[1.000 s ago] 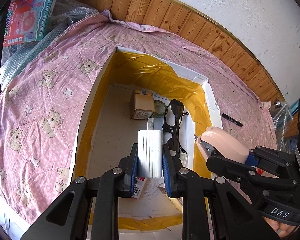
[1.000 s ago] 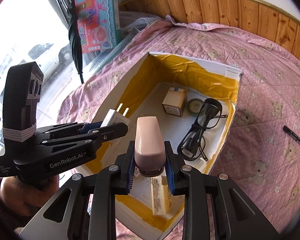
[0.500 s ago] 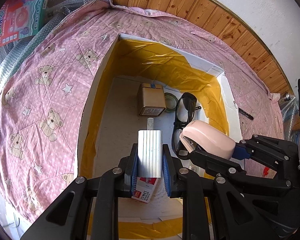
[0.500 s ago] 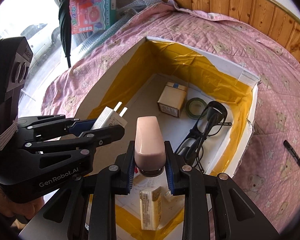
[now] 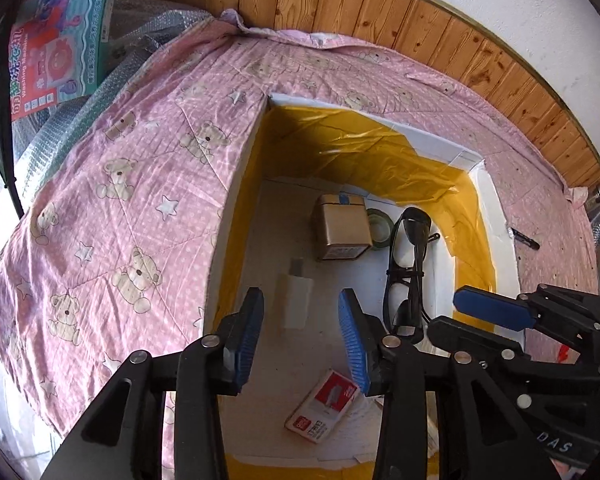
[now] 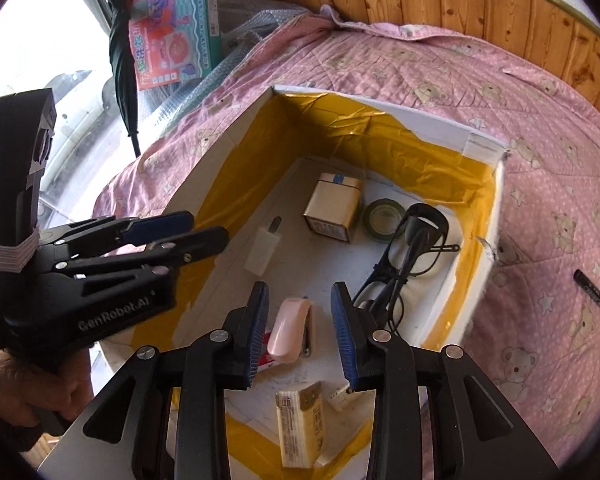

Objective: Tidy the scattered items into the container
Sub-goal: 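Open both tools, dropping the charger and stapler into the box, then withdraw both open tools up and away from the box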

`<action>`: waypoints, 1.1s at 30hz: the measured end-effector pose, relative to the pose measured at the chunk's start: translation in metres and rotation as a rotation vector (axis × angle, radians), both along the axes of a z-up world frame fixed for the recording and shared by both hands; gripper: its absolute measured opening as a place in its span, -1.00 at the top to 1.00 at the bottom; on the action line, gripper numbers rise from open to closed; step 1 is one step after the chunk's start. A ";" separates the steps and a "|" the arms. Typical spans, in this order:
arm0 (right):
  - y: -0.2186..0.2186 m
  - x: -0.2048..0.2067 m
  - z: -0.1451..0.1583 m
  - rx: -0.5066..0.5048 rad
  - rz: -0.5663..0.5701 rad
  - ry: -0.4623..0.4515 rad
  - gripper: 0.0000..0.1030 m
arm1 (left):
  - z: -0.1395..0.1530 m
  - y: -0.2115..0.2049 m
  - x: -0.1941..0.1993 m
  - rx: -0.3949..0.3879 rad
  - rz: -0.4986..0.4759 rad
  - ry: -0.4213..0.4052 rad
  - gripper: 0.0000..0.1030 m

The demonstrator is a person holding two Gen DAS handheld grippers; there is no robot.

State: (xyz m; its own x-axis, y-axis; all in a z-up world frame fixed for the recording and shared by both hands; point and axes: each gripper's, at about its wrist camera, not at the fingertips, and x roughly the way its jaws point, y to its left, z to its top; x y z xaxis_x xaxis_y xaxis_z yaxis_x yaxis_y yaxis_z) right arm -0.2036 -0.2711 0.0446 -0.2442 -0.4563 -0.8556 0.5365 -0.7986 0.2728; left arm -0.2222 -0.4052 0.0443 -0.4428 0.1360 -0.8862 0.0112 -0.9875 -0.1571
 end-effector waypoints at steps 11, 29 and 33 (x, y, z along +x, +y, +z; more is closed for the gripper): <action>0.052 0.075 0.016 -0.117 -0.082 0.013 0.29 | 0.027 -0.005 0.083 0.049 0.022 0.082 -0.01; 0.076 0.170 0.042 -0.088 -0.051 0.127 0.19 | 0.048 0.050 0.166 -0.072 -0.044 0.131 -0.21; 0.076 0.181 0.045 -0.051 -0.040 0.143 0.18 | 0.054 0.058 0.176 -0.071 -0.052 0.142 -0.27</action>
State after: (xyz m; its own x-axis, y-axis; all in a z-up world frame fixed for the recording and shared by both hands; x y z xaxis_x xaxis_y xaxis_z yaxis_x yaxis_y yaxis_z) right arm -0.0222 -0.1953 0.0895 -0.3806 -0.4861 -0.7867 0.5412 -0.8069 0.2367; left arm -0.0458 -0.3476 0.0982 -0.5580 0.1014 -0.8236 -0.0579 -0.9948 -0.0833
